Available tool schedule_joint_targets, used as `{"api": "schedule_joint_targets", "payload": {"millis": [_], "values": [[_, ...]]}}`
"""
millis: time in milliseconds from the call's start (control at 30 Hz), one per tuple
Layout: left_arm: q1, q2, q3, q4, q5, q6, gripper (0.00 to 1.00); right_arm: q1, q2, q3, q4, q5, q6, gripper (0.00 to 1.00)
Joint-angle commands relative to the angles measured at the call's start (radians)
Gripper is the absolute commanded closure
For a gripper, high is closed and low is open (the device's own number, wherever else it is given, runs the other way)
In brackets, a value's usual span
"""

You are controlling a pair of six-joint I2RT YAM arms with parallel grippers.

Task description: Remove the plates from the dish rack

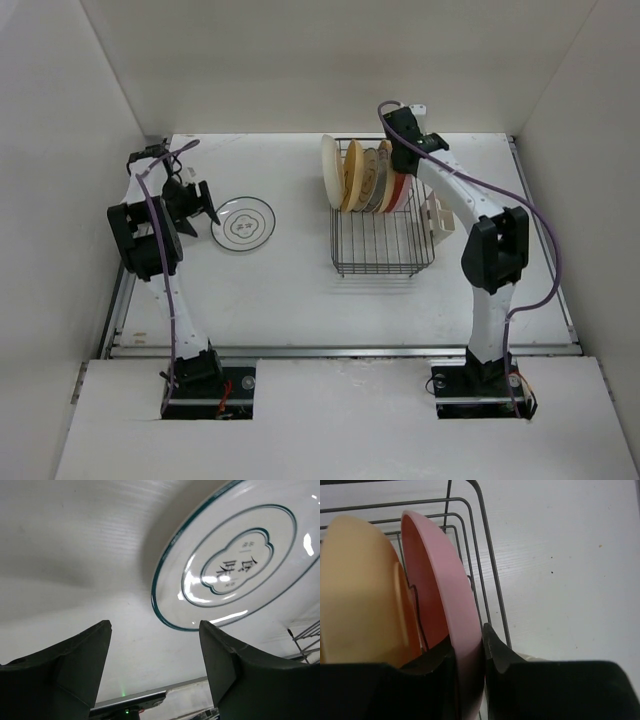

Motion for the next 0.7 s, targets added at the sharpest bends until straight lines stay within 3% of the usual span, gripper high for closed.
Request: {"api": "schedule_joint_targets", "payload": {"millis": [0,33,400,667], "values": [[0.003,-0.133,0.039,-0.055,-0.010,0.015,0.32,-0.002,-0.008,0.014,0.005,0.028,0.055,0.96],[0.003,-0.156,0.039,-0.055,-0.019,0.015,0.32,-0.002,-0.020,0.014,0.005,0.051,0.055,1.00],[0.003,-0.198,0.039,-0.103,-0.073,0.015,0.32,0.042,-0.098,0.092,-0.024,0.388,-0.020,1.00],[0.003,-0.207,0.061,-0.124,-0.083,0.006,0.32,0.042,-0.098,0.129,-0.012,0.522,-0.090,1.00]]}}
